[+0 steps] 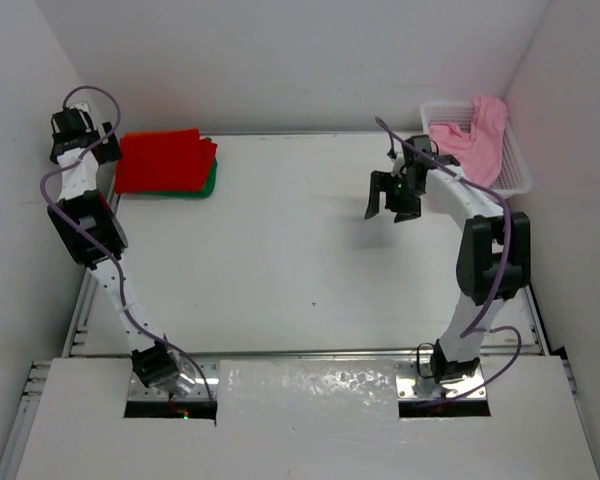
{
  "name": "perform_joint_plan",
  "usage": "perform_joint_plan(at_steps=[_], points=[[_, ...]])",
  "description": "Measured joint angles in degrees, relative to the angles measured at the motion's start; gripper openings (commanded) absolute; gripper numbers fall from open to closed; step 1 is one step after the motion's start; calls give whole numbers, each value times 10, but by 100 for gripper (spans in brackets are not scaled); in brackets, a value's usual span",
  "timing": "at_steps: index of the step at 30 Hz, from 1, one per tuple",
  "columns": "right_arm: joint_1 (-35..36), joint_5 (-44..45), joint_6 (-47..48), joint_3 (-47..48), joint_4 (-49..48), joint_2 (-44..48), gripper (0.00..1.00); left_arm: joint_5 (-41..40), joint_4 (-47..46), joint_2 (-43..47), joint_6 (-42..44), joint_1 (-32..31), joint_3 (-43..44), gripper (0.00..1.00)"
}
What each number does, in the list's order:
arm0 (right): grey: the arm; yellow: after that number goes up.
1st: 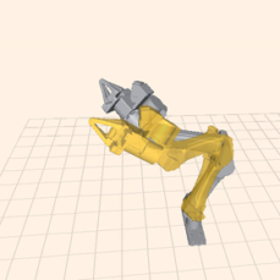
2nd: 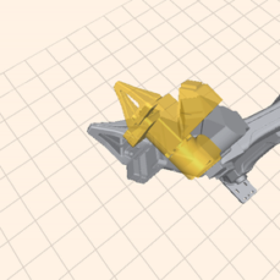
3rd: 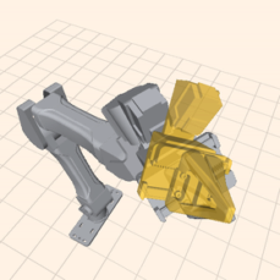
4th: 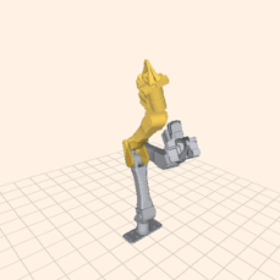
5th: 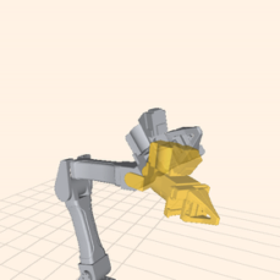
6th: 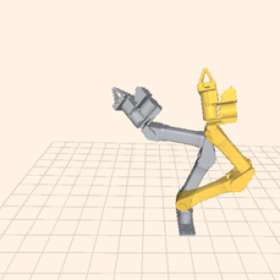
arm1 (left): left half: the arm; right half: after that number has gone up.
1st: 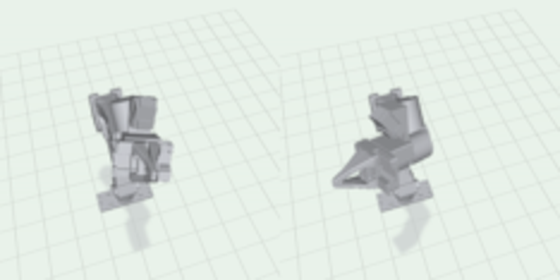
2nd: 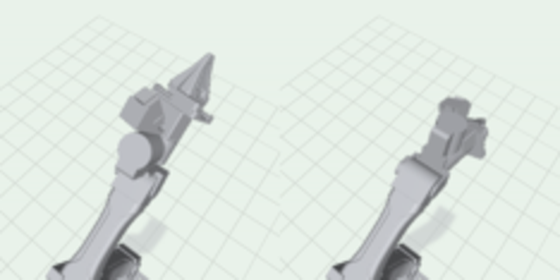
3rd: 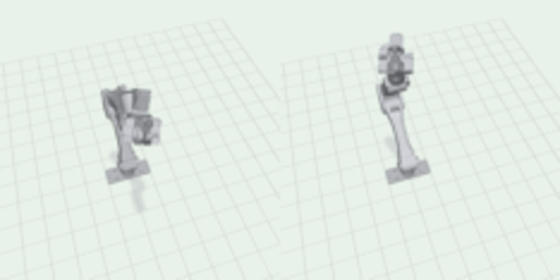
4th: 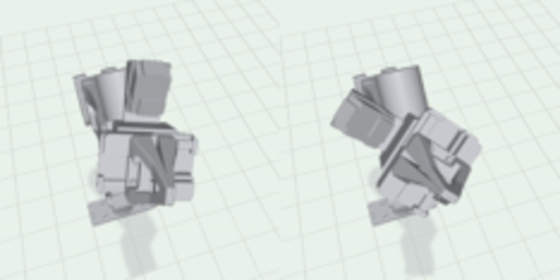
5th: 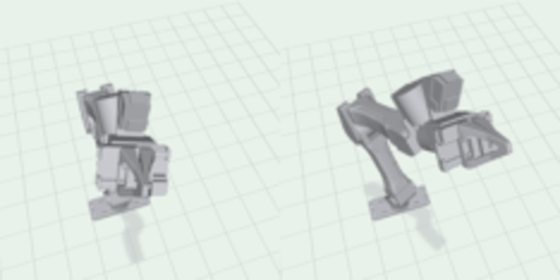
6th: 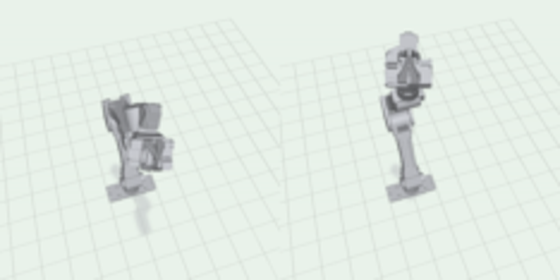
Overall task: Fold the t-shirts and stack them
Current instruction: Put the neatly folded tshirt into the corner of the board with the left arm, then grab crumpled tshirt from bin with the right arm
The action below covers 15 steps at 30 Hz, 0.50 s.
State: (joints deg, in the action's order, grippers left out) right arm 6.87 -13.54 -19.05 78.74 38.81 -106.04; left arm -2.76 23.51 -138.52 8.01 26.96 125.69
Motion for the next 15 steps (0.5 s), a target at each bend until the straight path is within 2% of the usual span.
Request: perform_joint_plan(at_steps=[2,4,5,6,7,8,10,11,13,15], points=[[-2,8,9,39,33,0,82,7,30,12,8,-5,0,97],[-9,12,20,105,56,0,68,17,62,35,25,-12,-4,98],[-16,14,26,144,60,0,37,23,78,55,36,-18,-11,98],[-26,15,31,185,66,-3,23,27,89,77,49,-26,-22,98],[-40,14,29,229,68,-10,14,30,97,107,66,-38,-41,98],[-56,16,25,273,64,-19,15,32,104,131,77,-51,-56,98],[-97,24,22,354,59,-44,43,42,119,191,101,-92,-85,98],[-121,37,19,398,55,-67,53,54,125,221,110,-115,-97,98],[-153,65,13,450,33,-110,68,76,134,252,116,-150,-107,96],[-182,102,9,467,5,-148,77,91,140,270,119,-175,-114,95]])
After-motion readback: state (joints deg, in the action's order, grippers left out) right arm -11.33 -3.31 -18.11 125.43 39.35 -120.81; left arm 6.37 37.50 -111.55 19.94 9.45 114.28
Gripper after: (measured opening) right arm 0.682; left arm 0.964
